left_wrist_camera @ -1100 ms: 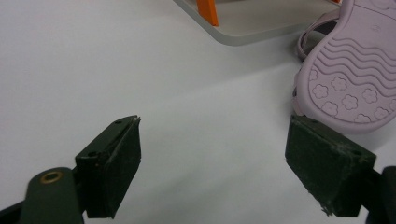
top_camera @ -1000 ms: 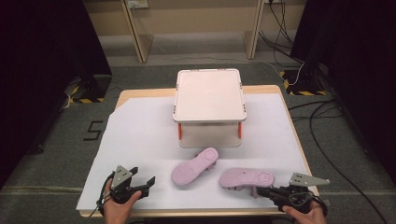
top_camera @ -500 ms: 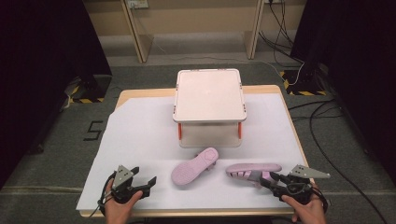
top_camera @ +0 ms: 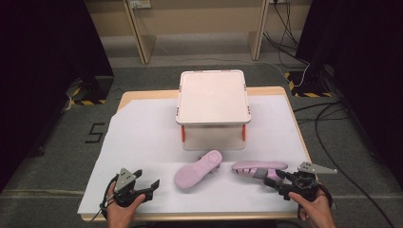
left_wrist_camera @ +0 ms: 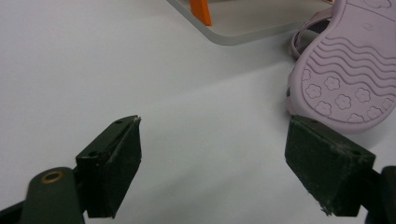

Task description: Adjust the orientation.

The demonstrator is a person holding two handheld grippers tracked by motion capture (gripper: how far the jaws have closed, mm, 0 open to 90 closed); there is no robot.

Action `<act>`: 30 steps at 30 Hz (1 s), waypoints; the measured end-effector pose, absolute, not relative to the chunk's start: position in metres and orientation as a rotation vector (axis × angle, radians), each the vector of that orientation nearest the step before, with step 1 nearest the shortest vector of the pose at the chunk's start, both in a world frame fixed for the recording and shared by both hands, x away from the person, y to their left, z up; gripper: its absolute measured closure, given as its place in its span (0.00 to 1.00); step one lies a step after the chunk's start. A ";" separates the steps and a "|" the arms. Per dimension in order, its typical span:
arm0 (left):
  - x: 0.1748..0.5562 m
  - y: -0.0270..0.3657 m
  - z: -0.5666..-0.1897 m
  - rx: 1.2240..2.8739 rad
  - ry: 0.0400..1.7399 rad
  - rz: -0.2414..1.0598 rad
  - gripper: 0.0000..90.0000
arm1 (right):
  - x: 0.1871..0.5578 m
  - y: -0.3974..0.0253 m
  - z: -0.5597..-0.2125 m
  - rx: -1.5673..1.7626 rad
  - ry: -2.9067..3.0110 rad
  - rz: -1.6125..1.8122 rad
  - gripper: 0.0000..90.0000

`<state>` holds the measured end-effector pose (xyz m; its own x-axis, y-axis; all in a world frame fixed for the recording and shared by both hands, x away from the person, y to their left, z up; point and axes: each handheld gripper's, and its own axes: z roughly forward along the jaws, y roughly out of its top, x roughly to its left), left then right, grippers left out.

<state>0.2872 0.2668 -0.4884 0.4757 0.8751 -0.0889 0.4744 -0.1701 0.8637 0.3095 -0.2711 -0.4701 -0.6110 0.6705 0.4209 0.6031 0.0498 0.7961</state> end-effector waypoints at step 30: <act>0.288 0.264 -0.490 1.816 1.134 0.520 0.21 | 0.309 -0.278 -0.458 0.954 2.309 1.114 0.82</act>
